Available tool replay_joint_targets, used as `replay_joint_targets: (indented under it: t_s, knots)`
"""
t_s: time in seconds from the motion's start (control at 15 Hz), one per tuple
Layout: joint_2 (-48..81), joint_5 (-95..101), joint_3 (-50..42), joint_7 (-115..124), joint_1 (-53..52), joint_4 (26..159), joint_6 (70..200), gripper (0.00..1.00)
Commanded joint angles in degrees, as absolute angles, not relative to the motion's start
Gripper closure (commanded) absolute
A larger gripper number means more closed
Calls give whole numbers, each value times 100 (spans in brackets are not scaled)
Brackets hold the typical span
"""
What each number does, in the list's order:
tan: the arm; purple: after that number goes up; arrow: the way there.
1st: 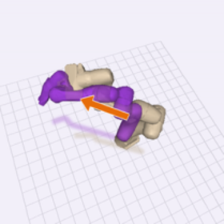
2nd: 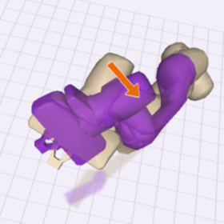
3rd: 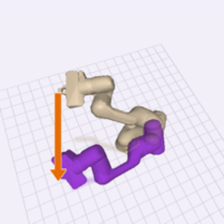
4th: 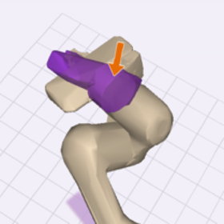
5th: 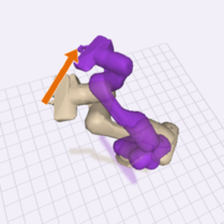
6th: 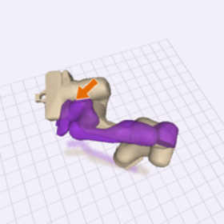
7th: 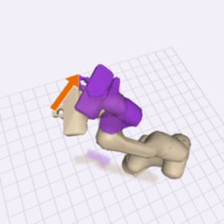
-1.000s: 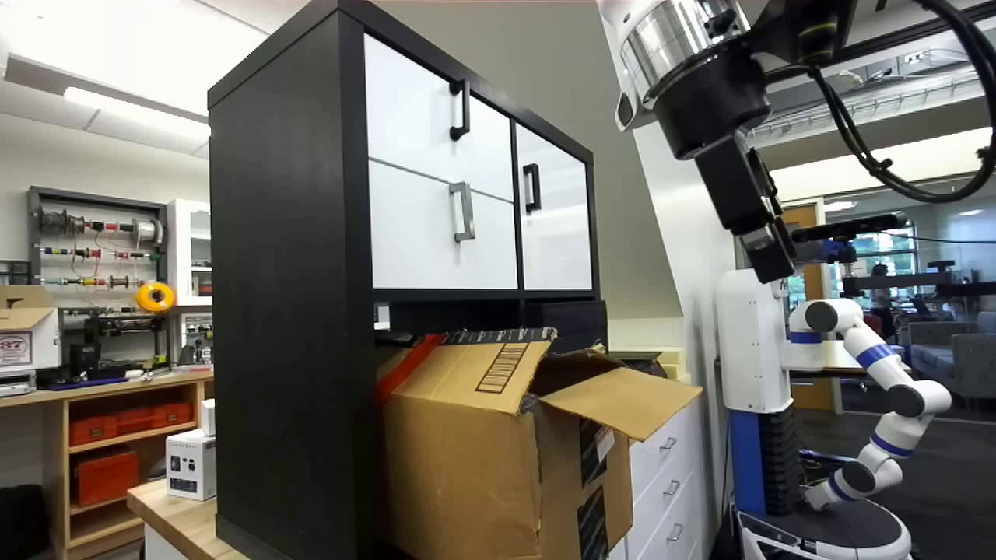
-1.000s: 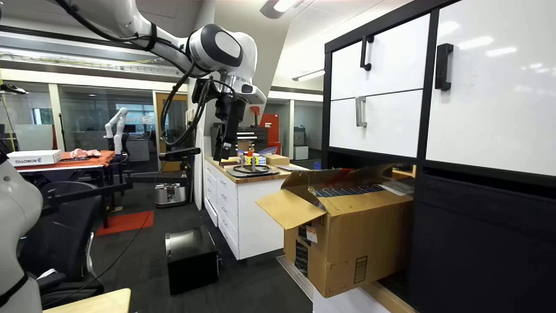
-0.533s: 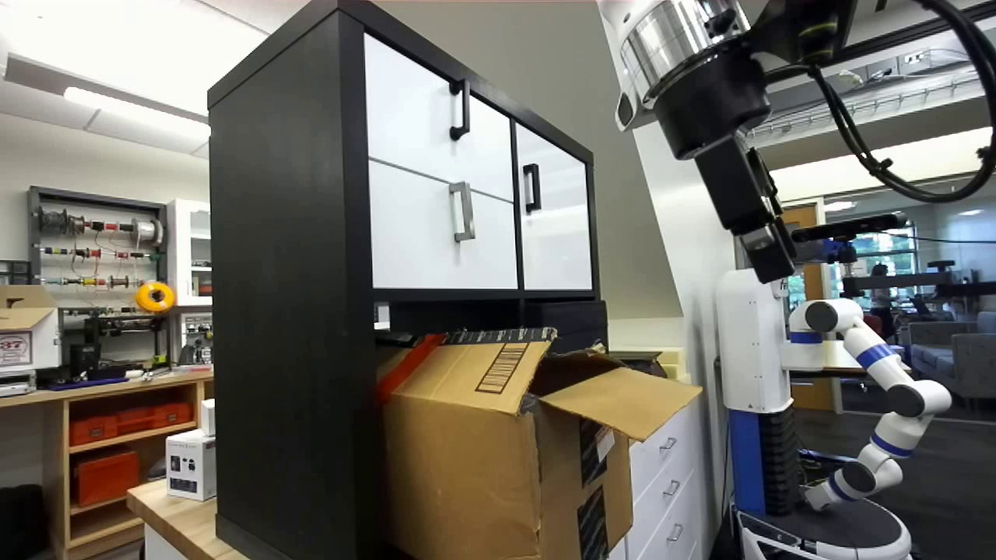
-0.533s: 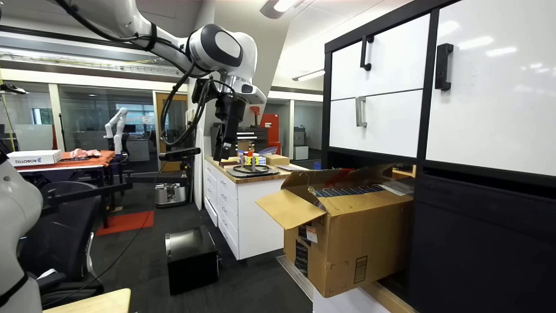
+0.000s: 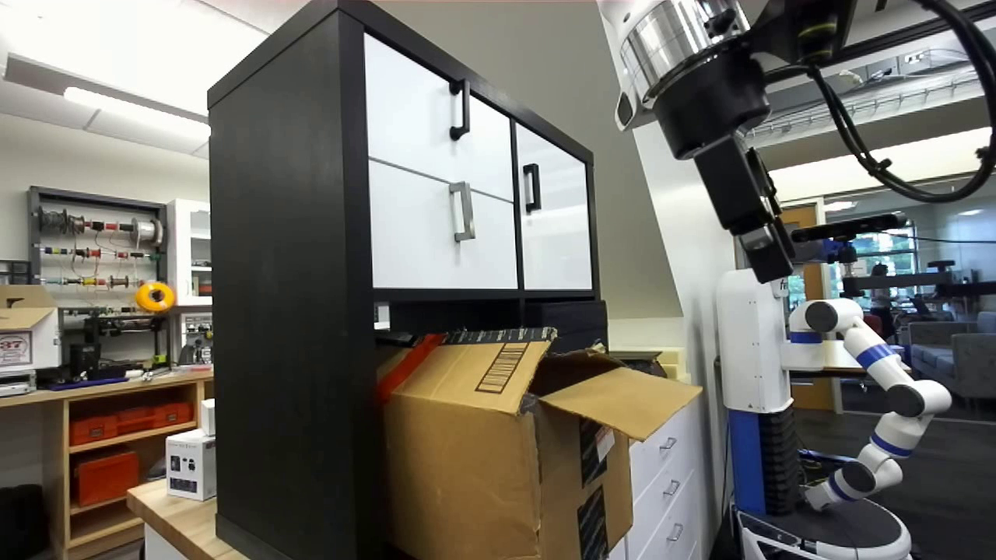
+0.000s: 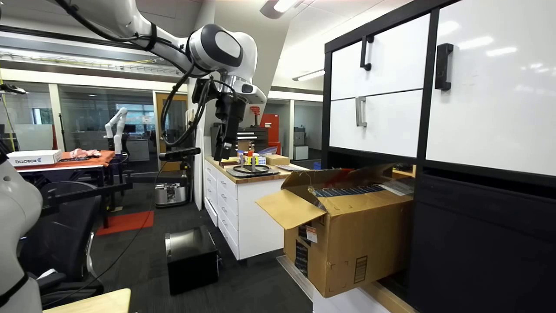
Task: Push the box
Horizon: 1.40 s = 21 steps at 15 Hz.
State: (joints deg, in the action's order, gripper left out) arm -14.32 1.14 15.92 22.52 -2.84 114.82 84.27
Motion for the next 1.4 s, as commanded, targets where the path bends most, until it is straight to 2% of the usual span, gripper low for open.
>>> replay_joint_targets:
  t_s: [0.0,0.33,1.33]
  knots:
    - [-1501,152,1423,2279,-439,11657,8786,0]
    - [-1550,97,1291,2291,-399,12181,9493,0]
    - [-2038,621,991,2514,-189,14190,13078,0]
